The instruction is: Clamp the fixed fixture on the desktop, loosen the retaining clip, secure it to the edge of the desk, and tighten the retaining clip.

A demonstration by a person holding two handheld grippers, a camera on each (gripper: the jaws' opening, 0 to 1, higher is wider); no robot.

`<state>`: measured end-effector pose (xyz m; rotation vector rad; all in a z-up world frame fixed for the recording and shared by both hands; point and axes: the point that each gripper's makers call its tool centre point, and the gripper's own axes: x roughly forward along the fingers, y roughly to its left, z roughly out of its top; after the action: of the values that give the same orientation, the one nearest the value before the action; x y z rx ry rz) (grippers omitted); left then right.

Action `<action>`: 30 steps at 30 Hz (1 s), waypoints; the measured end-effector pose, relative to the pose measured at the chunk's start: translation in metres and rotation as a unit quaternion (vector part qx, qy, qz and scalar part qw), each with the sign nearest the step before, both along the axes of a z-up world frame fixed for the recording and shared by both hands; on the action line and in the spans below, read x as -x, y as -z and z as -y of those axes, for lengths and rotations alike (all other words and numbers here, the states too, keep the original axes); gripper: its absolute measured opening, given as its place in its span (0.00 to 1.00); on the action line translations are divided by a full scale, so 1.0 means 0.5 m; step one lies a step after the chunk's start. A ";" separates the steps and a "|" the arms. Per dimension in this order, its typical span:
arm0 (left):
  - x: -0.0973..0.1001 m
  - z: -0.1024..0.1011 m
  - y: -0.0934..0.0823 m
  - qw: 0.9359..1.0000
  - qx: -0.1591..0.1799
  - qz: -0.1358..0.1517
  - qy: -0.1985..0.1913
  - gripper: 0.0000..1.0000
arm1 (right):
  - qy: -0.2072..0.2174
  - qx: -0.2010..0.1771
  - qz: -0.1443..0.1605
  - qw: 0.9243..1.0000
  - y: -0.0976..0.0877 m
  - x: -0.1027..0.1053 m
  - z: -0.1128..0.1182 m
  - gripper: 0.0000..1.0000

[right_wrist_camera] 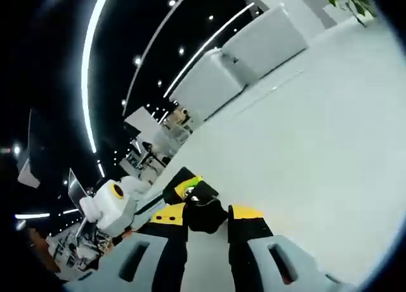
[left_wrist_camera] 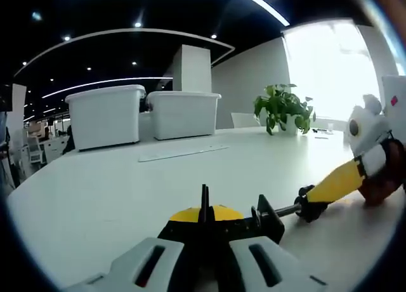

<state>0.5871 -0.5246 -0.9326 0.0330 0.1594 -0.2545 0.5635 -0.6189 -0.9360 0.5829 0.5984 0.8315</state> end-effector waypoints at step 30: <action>-0.012 -0.006 0.003 1.000 0.001 0.000 0.000 0.04 | 0.018 0.059 0.166 0.984 -0.062 0.036 0.005 0.37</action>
<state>0.5929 -0.5218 -0.9340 0.0308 0.1601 -0.2546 0.5455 -0.6214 -0.9048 0.3361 0.3274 0.8309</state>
